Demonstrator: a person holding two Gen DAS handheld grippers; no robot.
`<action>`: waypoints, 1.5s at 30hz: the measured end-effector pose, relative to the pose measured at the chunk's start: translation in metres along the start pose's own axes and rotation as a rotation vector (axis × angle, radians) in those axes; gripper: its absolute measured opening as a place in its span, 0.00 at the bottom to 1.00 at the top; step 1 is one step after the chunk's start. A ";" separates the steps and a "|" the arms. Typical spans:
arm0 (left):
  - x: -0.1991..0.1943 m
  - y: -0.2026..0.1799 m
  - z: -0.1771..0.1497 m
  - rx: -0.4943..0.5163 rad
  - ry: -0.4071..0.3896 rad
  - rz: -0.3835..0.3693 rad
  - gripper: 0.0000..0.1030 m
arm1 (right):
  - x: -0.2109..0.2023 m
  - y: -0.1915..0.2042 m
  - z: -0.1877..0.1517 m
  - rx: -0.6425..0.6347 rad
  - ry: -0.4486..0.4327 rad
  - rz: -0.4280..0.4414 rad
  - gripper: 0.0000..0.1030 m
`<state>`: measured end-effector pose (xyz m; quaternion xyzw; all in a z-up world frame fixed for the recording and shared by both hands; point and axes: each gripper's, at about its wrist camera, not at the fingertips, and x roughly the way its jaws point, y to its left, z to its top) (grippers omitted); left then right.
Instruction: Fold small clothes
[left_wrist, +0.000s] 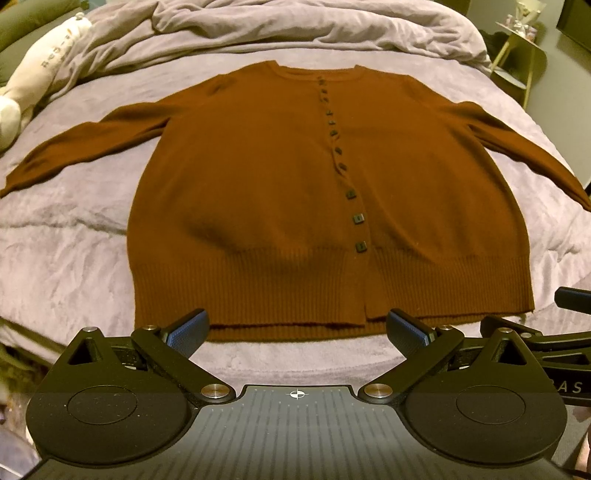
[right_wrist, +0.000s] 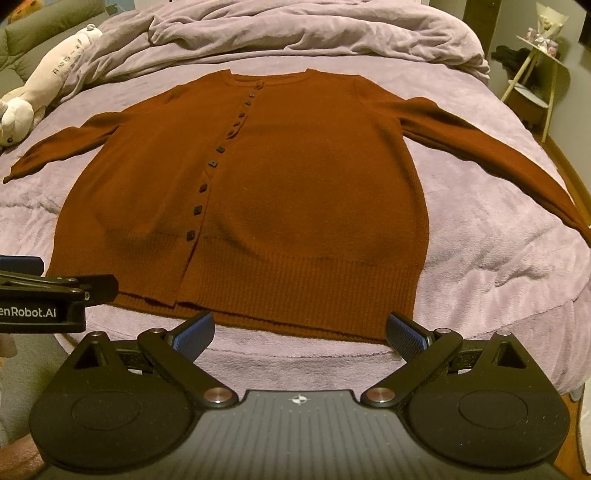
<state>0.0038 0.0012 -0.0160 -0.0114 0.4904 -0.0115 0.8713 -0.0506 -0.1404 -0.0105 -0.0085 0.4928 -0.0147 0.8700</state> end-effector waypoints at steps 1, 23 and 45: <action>0.000 0.000 0.000 0.000 0.000 0.000 1.00 | 0.000 0.000 0.000 0.000 -0.001 0.001 0.96; 0.002 0.000 -0.001 -0.001 0.007 0.001 1.00 | -0.004 0.000 0.000 -0.011 -0.018 0.022 0.96; 0.005 -0.004 0.003 -0.005 0.030 0.005 1.00 | -0.002 -0.004 0.001 -0.007 -0.019 0.040 0.96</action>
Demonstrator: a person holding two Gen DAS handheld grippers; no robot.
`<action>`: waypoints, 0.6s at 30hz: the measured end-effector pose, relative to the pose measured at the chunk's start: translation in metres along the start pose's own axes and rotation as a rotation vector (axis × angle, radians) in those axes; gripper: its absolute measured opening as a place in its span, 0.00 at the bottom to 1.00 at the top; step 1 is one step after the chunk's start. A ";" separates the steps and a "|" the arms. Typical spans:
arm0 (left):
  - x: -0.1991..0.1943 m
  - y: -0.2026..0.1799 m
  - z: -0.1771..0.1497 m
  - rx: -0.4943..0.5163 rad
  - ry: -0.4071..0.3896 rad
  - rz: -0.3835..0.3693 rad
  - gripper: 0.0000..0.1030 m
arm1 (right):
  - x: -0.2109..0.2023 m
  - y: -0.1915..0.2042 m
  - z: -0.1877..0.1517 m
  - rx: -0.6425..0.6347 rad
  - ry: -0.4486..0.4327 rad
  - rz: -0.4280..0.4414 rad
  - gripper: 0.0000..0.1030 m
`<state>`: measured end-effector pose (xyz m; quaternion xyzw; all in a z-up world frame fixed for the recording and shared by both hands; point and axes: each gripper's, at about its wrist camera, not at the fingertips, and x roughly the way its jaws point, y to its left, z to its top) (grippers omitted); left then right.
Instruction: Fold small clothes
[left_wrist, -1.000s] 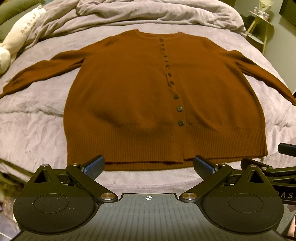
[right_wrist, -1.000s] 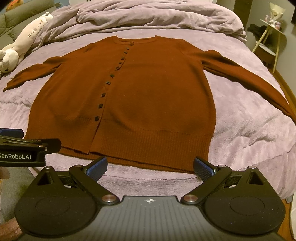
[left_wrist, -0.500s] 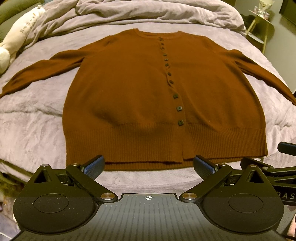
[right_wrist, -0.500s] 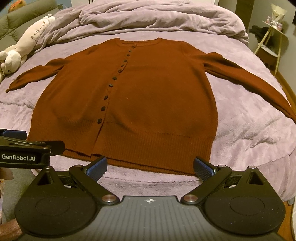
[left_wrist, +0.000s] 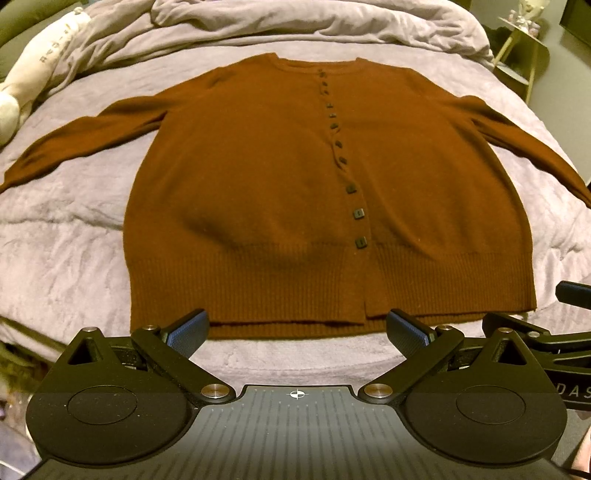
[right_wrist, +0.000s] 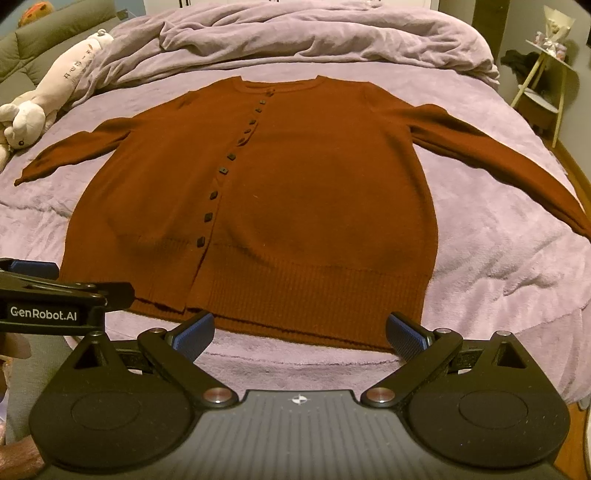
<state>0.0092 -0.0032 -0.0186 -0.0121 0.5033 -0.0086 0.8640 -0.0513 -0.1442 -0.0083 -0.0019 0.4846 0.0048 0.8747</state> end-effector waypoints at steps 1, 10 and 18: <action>0.000 0.000 0.000 0.000 0.000 0.000 1.00 | 0.000 0.000 0.000 0.001 0.000 0.001 0.96; 0.003 0.001 0.001 -0.003 0.012 -0.003 1.00 | 0.002 -0.002 0.000 0.005 0.001 0.014 0.96; 0.006 0.004 0.002 -0.019 0.020 -0.005 1.00 | 0.004 -0.006 -0.001 0.022 -0.012 0.038 0.96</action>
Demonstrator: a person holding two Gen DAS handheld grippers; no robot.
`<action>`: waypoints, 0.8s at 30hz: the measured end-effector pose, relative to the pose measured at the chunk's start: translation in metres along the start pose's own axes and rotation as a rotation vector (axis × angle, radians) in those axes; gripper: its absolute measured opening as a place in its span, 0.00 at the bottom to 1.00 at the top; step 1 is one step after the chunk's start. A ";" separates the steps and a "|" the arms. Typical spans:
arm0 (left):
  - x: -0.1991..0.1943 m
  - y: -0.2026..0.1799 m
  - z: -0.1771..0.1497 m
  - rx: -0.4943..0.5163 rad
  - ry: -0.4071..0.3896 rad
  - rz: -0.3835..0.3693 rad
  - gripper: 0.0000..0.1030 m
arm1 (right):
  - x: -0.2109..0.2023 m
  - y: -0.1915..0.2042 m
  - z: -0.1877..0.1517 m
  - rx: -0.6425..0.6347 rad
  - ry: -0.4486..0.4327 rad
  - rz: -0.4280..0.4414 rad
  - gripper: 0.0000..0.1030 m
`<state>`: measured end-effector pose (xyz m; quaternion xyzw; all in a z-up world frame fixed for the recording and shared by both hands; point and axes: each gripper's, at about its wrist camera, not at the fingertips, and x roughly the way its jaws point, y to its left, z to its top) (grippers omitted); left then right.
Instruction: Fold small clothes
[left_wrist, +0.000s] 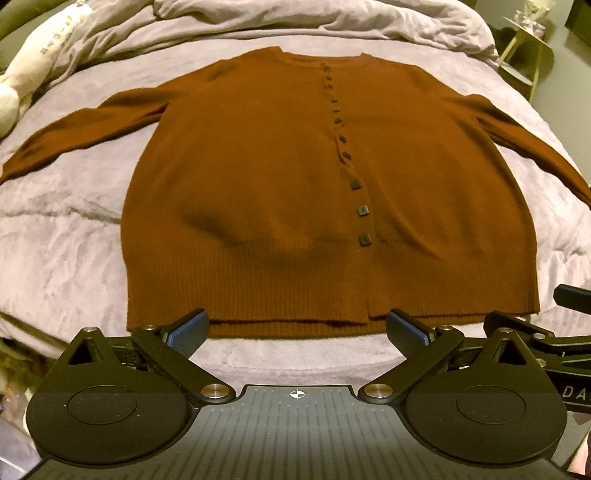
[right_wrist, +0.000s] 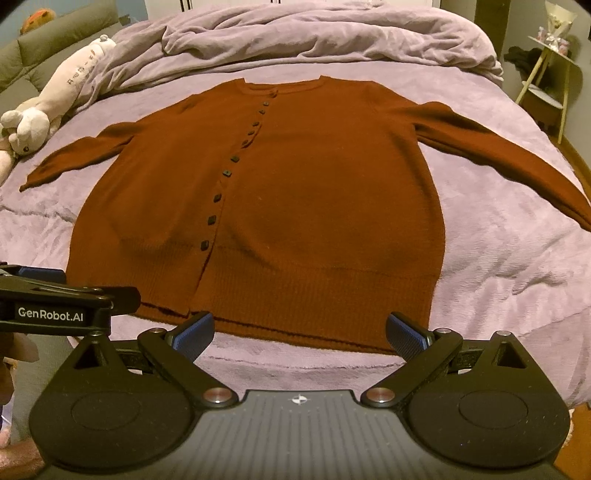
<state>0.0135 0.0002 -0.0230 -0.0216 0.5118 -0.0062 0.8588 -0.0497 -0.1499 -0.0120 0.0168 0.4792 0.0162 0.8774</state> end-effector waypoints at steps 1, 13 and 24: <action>0.000 0.000 0.000 0.000 0.003 0.001 1.00 | 0.000 -0.001 0.000 0.005 -0.004 0.008 0.96; 0.005 -0.003 0.003 0.013 0.018 0.010 1.00 | 0.002 -0.014 -0.007 0.056 -0.055 0.060 0.96; 0.016 -0.008 0.005 0.014 0.038 0.004 1.00 | 0.008 -0.032 -0.008 0.135 -0.093 0.198 0.96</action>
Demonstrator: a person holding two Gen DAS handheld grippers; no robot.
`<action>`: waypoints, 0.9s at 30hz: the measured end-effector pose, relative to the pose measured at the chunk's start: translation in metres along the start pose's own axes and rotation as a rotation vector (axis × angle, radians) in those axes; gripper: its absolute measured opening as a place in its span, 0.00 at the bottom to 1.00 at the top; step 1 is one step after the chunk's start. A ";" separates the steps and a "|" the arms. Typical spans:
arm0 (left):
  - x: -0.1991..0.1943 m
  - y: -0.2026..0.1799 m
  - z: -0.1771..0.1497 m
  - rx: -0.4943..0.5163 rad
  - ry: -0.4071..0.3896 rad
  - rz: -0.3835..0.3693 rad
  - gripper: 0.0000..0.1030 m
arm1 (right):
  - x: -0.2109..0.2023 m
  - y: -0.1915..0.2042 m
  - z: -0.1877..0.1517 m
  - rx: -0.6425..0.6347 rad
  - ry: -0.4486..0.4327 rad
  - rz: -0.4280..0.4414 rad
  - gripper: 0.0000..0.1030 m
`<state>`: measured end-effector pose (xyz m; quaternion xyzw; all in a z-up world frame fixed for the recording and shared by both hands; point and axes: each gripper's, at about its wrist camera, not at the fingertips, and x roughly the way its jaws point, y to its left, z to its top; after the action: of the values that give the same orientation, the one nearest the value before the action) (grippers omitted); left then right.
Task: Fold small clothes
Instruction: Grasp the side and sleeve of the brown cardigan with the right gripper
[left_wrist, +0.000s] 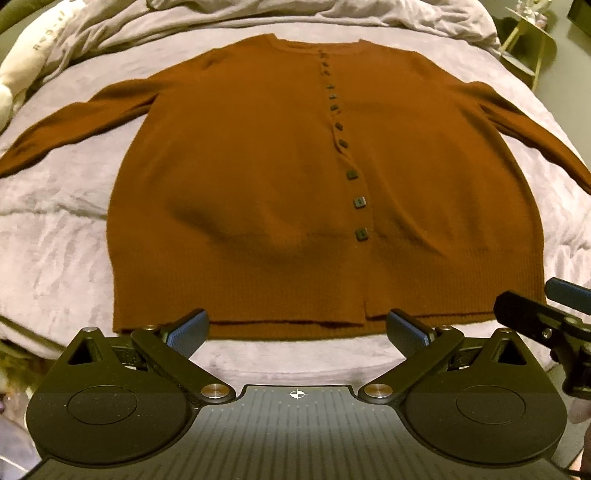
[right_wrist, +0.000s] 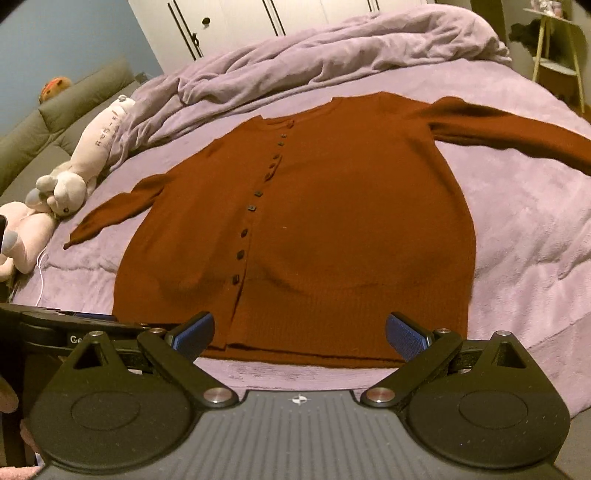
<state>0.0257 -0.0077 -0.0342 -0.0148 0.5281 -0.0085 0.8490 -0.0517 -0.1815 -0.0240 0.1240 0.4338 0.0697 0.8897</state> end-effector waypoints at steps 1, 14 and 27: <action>0.001 0.000 0.000 0.001 0.002 -0.001 1.00 | 0.000 -0.003 0.000 0.008 -0.008 0.011 0.96; 0.011 -0.006 0.039 0.054 -0.131 0.041 1.00 | -0.004 -0.102 0.033 0.342 -0.158 0.121 0.91; 0.061 -0.015 0.109 -0.032 -0.202 0.098 1.00 | -0.023 -0.350 0.058 1.064 -0.562 -0.194 0.32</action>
<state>0.1504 -0.0225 -0.0402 -0.0035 0.4399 0.0429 0.8970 -0.0144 -0.5321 -0.0711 0.5251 0.1670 -0.2733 0.7885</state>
